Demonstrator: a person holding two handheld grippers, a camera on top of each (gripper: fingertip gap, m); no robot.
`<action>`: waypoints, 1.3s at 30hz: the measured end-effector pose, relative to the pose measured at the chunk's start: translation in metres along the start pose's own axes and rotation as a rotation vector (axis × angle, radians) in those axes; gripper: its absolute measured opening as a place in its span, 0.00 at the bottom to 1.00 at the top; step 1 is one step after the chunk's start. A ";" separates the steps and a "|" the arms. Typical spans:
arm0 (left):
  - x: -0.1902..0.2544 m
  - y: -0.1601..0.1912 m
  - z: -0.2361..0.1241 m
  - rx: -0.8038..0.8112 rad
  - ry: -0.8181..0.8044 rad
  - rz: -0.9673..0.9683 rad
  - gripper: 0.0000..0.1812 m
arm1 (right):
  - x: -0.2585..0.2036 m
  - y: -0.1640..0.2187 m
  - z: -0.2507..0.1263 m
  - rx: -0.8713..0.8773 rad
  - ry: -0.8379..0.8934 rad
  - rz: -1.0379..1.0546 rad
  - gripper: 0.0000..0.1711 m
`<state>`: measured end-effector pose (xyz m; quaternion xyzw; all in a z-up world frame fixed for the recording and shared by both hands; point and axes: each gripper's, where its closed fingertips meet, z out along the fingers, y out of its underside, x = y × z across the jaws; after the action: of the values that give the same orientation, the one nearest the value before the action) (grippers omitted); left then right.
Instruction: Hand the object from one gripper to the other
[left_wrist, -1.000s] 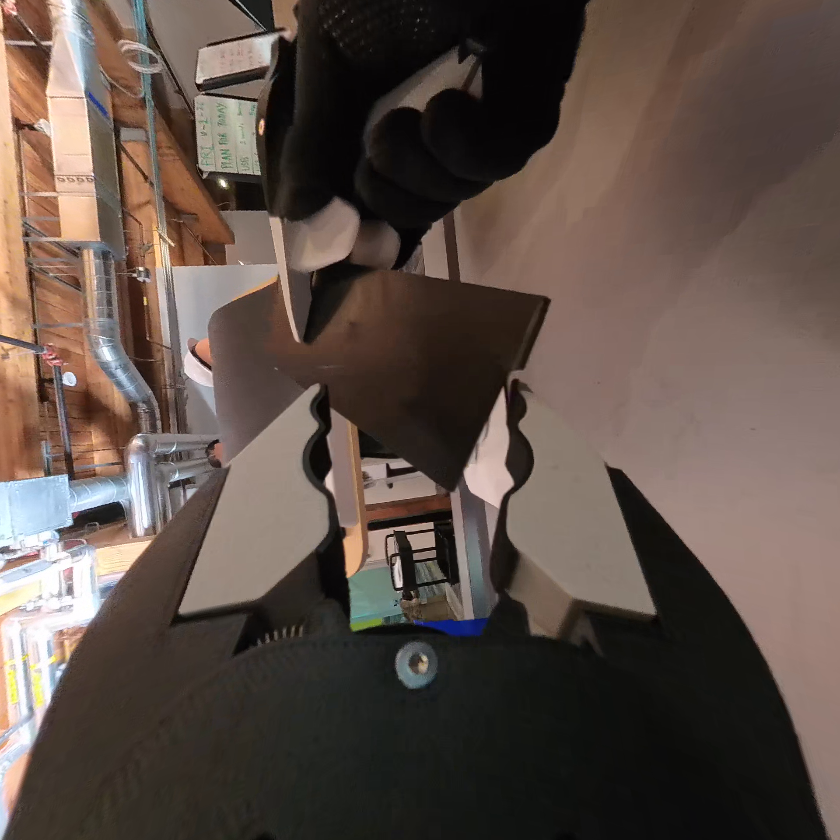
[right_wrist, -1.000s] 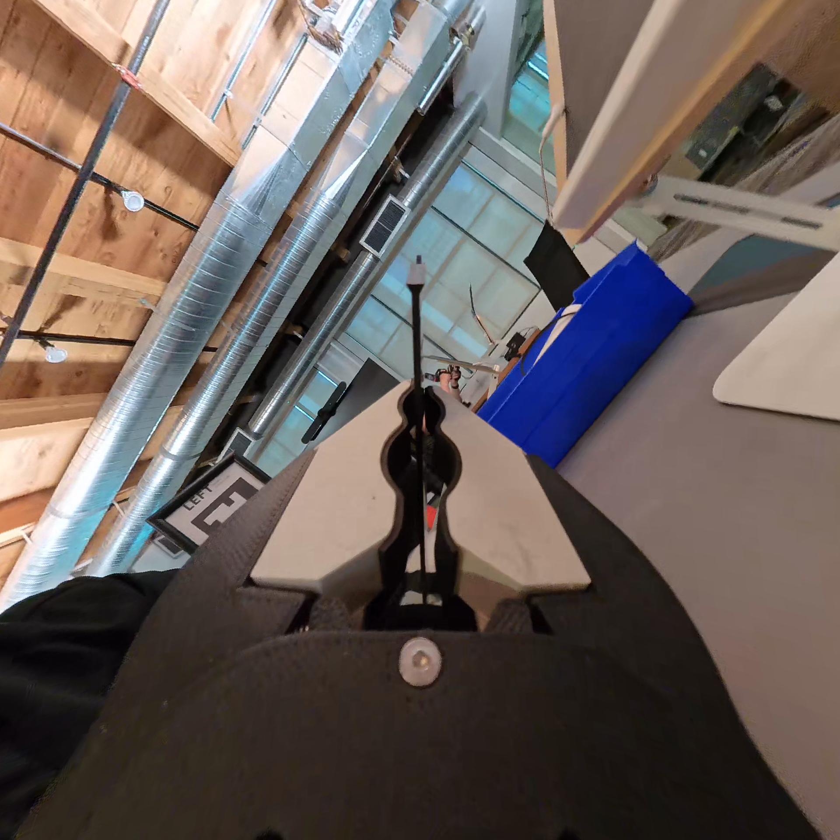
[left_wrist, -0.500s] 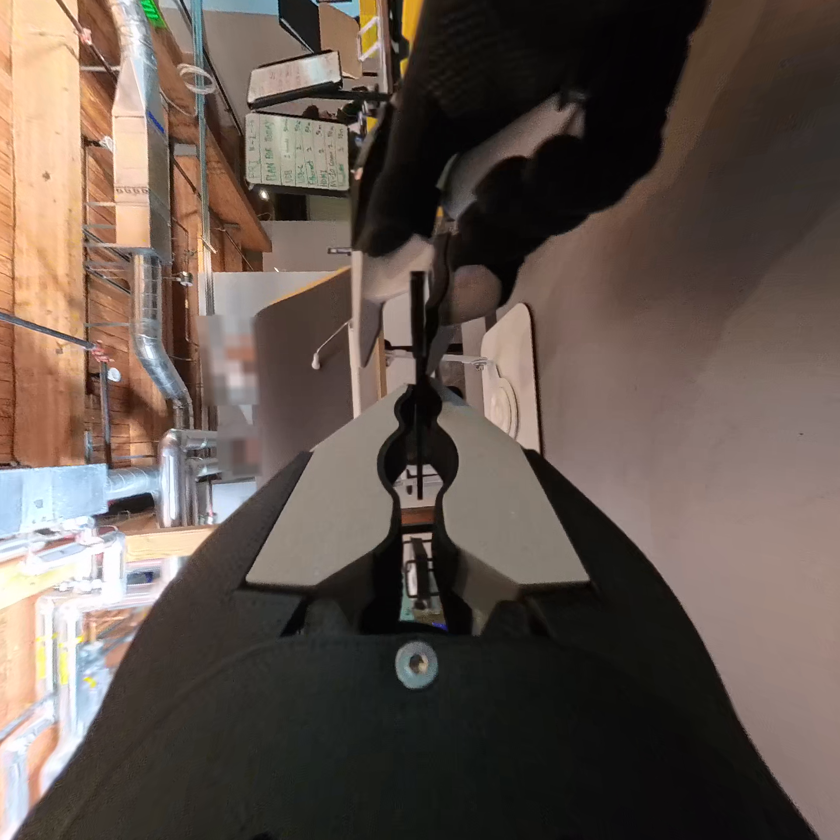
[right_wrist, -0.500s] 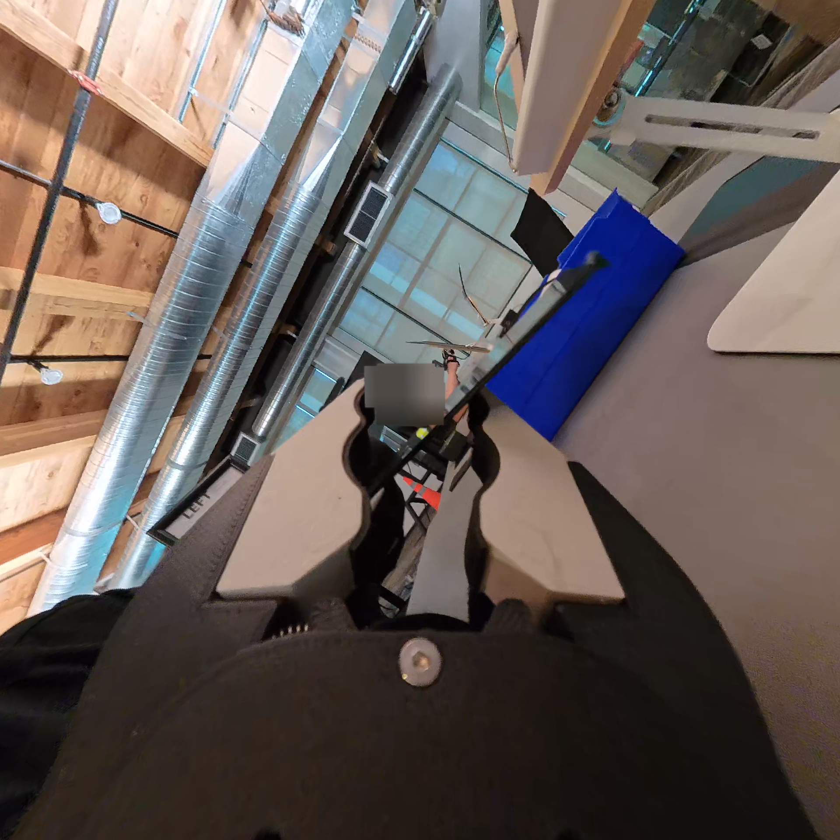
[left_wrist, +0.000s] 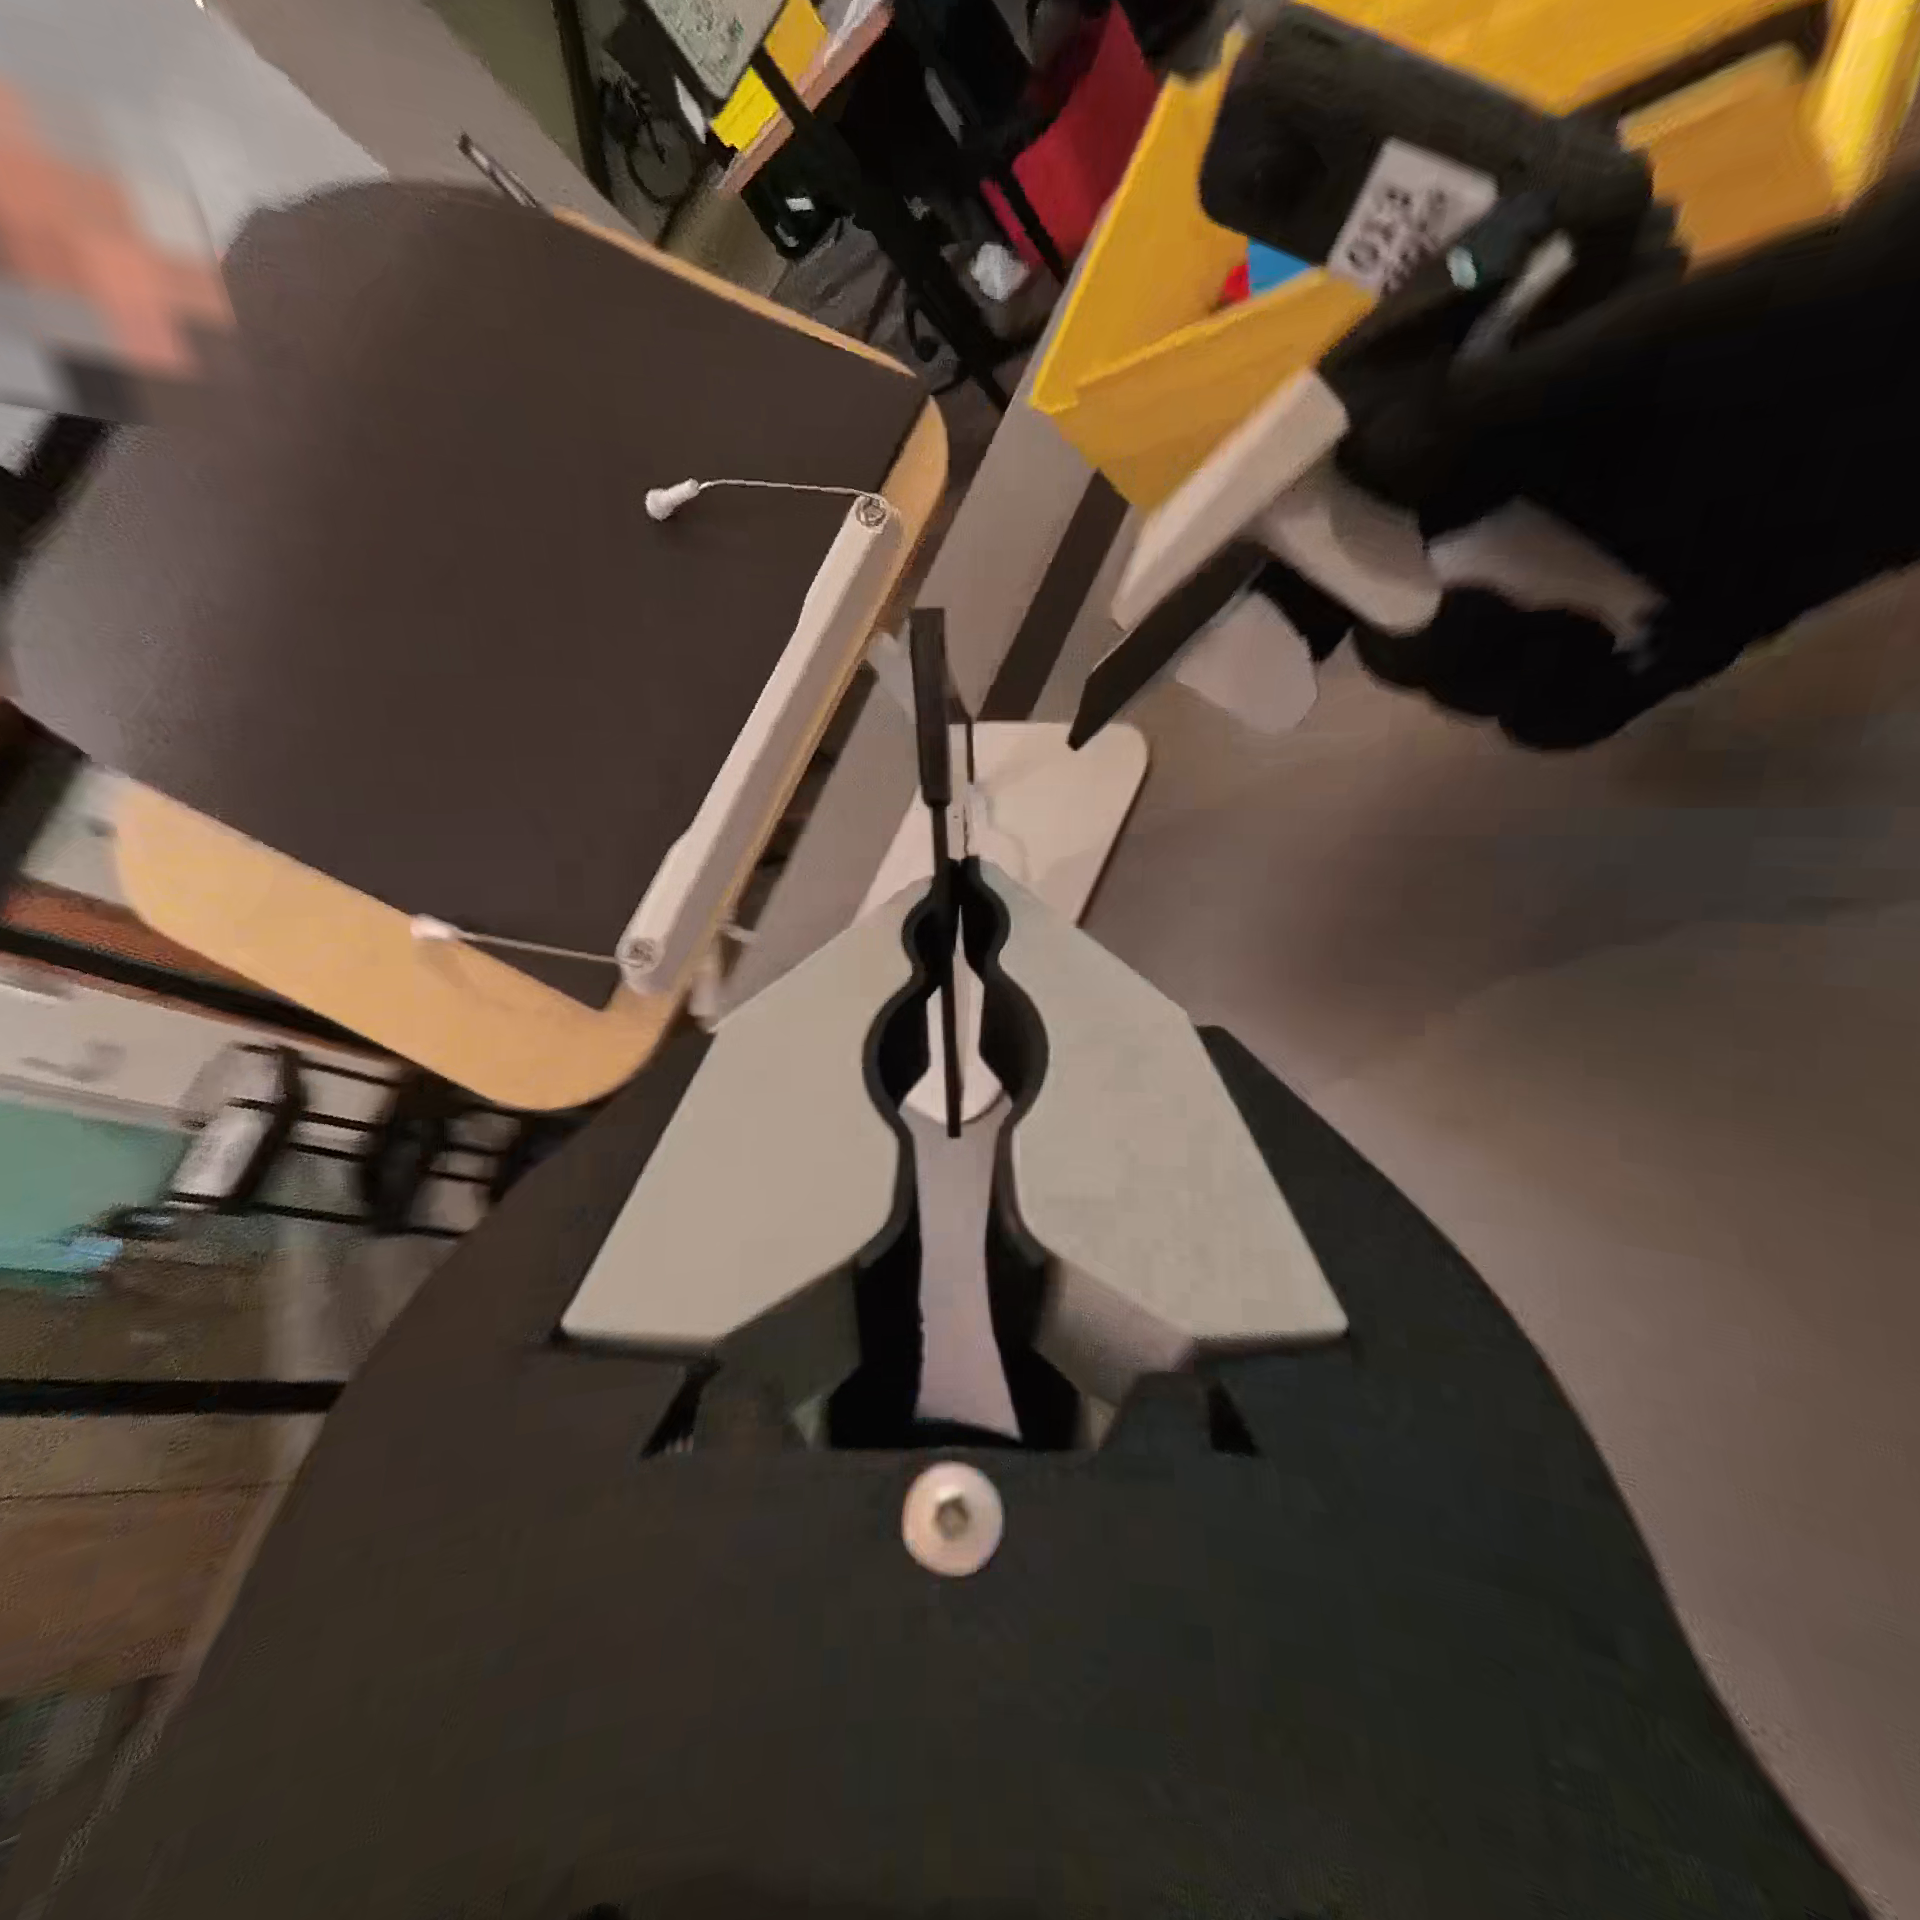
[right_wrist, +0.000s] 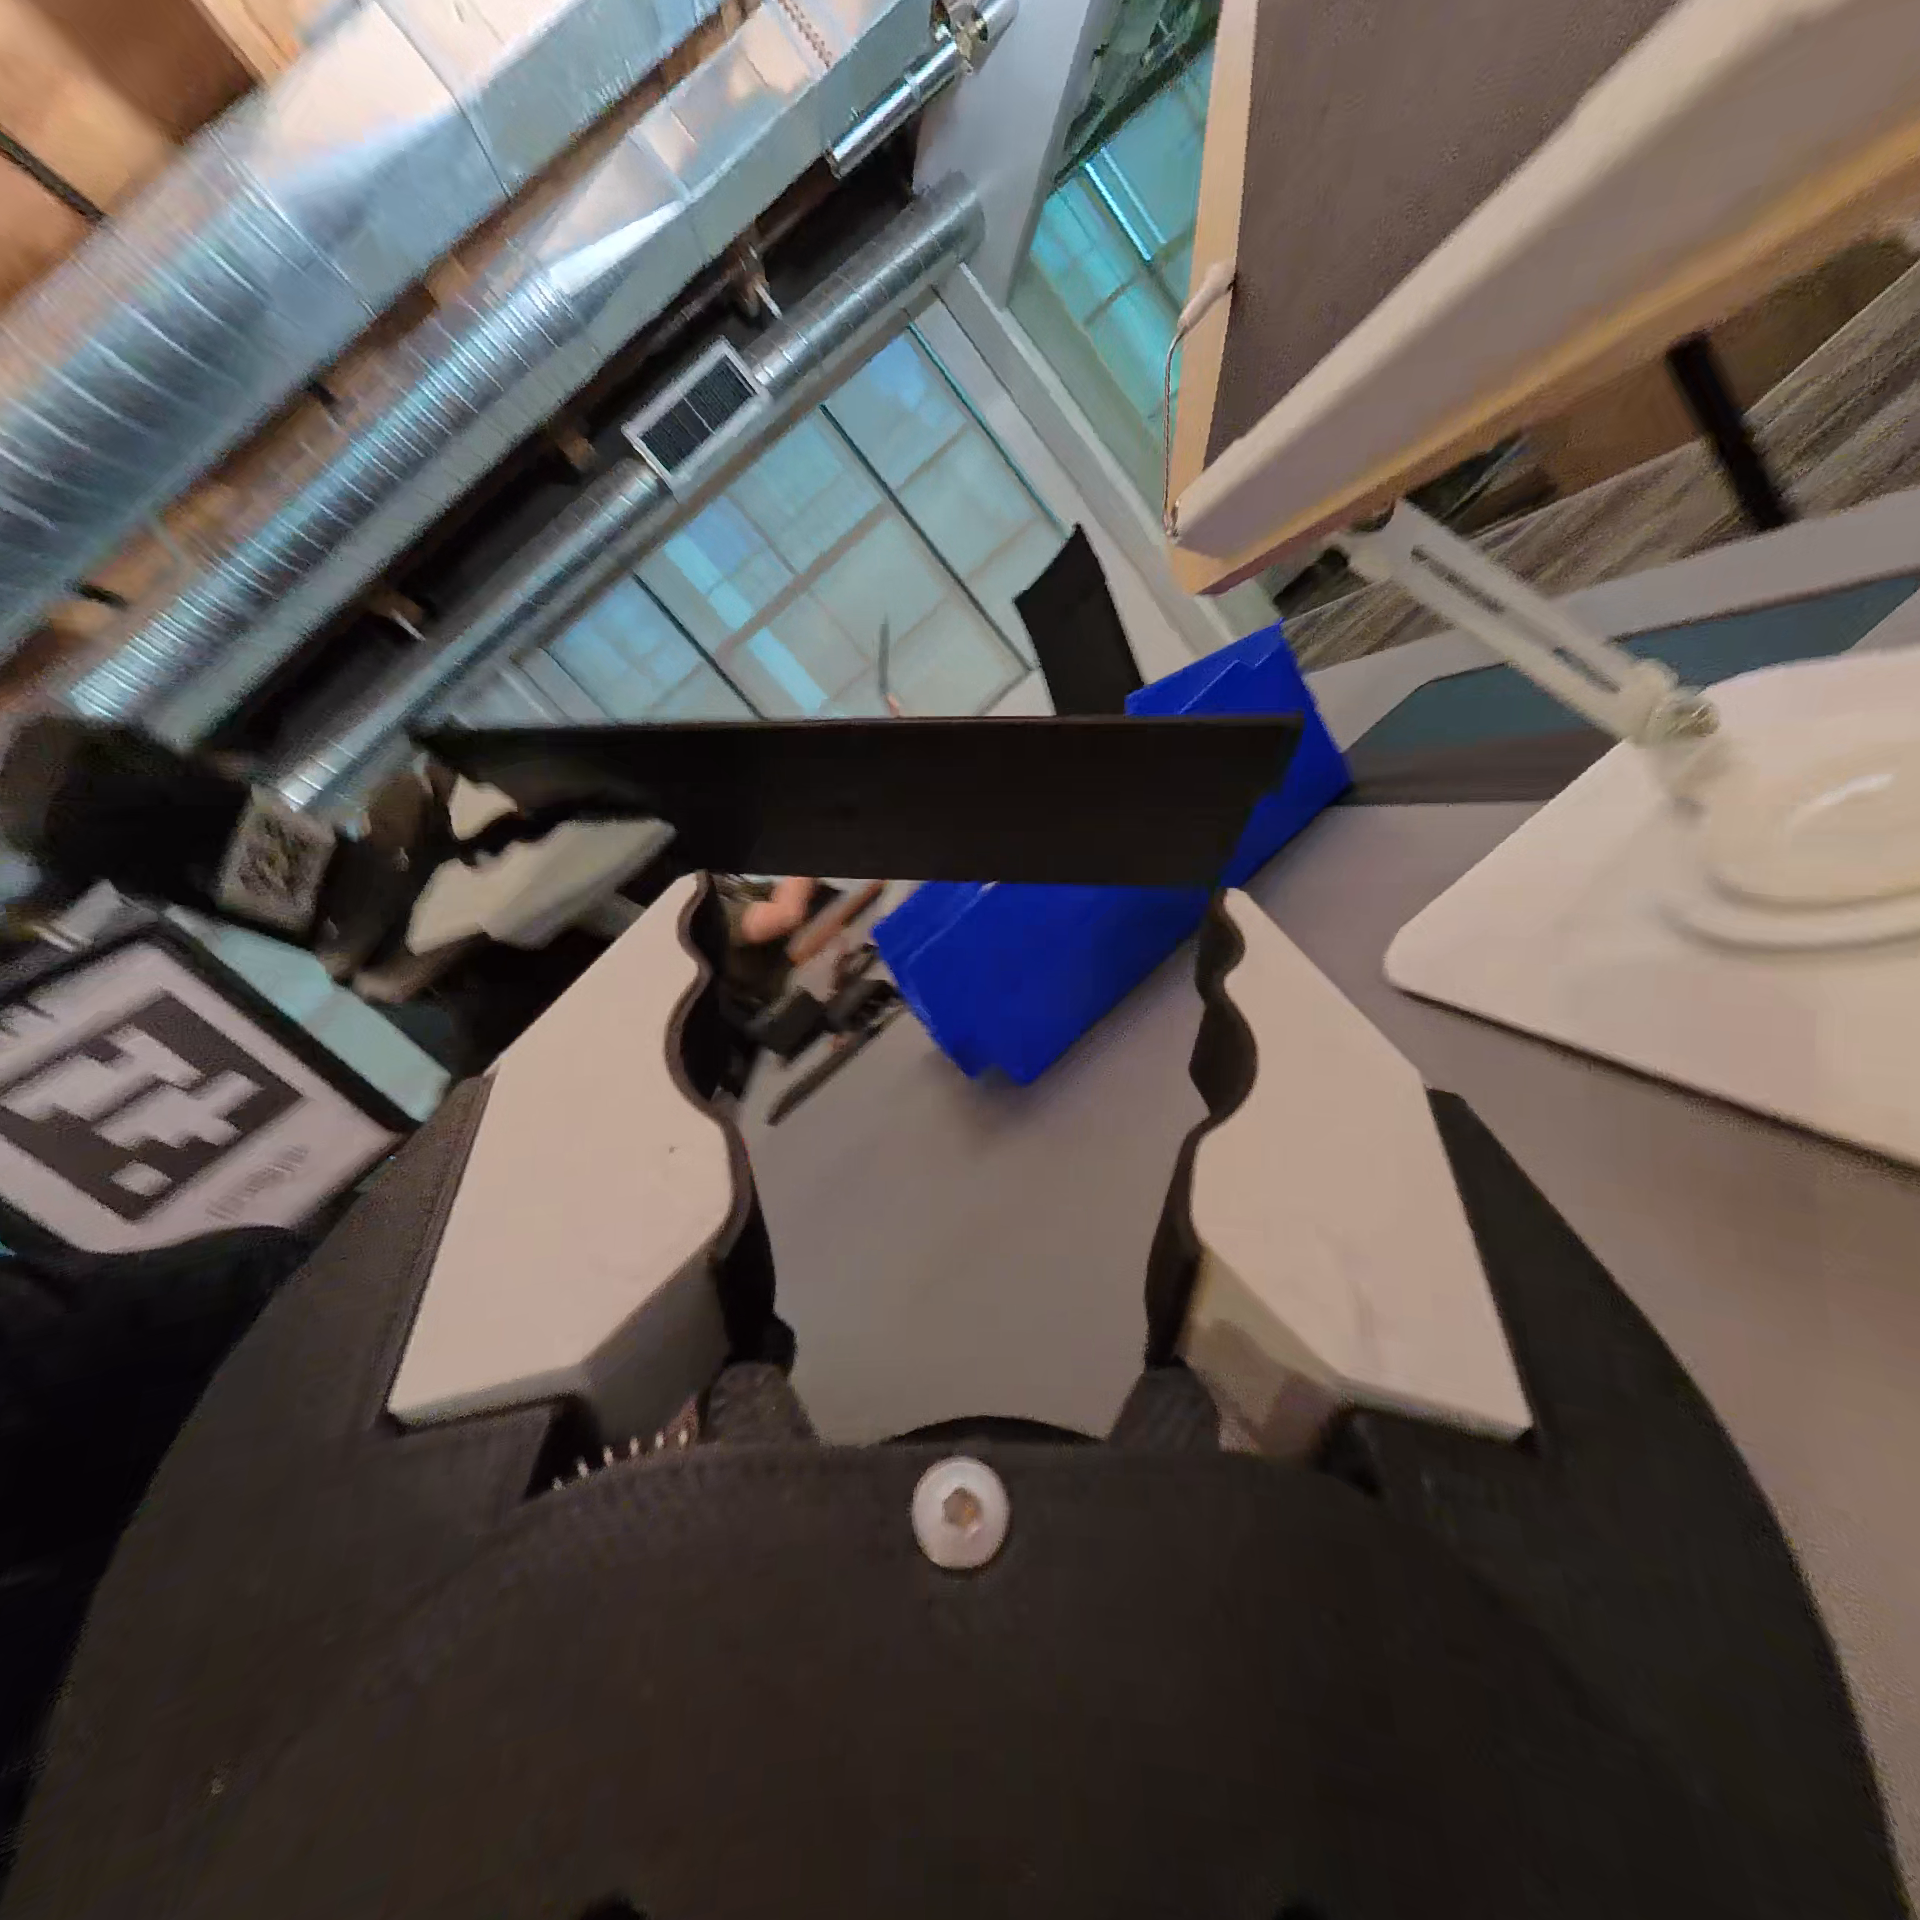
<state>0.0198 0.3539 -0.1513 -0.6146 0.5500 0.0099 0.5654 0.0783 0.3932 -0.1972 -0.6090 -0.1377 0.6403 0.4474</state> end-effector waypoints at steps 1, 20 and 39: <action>-0.003 -0.001 -0.002 0.023 0.033 -0.101 0.00 | 0.000 0.000 0.000 -0.011 0.025 -0.067 0.53; -0.050 0.024 -0.016 -0.051 0.809 -1.023 0.00 | -0.012 0.053 0.027 -0.372 0.533 -2.021 0.59; -0.028 0.078 0.004 -0.238 0.780 -1.027 0.22 | -0.037 0.047 0.020 -0.329 0.502 -1.920 0.00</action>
<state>-0.0427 0.3949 -0.1884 -0.8159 0.3463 -0.4241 0.1856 0.0354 0.3469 -0.2027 -0.4119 -0.5587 -0.1652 0.7007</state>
